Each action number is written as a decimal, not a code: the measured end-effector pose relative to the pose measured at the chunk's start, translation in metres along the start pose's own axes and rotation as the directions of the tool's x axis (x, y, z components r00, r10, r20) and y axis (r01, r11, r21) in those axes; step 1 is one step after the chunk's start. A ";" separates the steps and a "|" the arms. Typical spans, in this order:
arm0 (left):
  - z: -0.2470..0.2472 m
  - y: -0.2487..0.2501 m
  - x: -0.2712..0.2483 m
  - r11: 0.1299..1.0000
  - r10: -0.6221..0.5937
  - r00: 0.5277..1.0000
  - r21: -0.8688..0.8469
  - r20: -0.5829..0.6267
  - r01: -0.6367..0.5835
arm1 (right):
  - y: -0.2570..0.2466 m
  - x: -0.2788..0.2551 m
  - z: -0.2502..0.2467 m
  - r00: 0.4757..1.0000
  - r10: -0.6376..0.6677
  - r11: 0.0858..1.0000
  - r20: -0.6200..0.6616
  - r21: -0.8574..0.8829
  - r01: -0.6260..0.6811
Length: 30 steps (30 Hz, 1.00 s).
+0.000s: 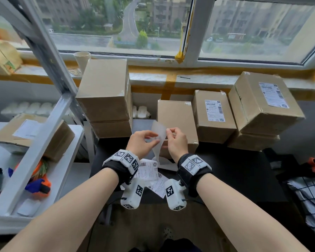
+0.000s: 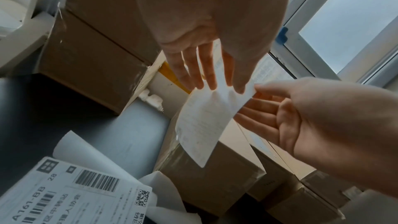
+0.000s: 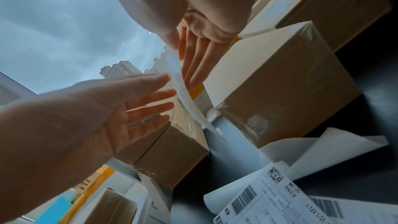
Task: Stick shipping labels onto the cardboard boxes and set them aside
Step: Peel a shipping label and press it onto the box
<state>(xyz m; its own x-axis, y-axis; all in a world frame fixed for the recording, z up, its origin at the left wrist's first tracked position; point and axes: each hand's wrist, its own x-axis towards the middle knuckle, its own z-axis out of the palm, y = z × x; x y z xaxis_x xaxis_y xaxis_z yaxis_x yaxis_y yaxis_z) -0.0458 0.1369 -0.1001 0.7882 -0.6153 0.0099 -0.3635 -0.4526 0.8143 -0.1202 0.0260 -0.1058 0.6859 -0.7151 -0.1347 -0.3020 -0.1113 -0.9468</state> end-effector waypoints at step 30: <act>-0.024 0.024 0.018 0.966 -0.114 0.993 -0.236 -0.036 0.103 | -0.004 -0.010 -0.021 0.995 -0.024 1.000 -0.100 0.017 0.026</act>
<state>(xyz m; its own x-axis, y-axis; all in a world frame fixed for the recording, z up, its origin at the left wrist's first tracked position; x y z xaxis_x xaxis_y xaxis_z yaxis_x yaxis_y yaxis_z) -0.0288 0.1305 -0.0667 0.8419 -0.5360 -0.0622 -0.1535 -0.3485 0.9247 -0.1399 0.0188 -0.0945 0.6237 -0.7774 -0.0820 -0.2726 -0.1180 -0.9549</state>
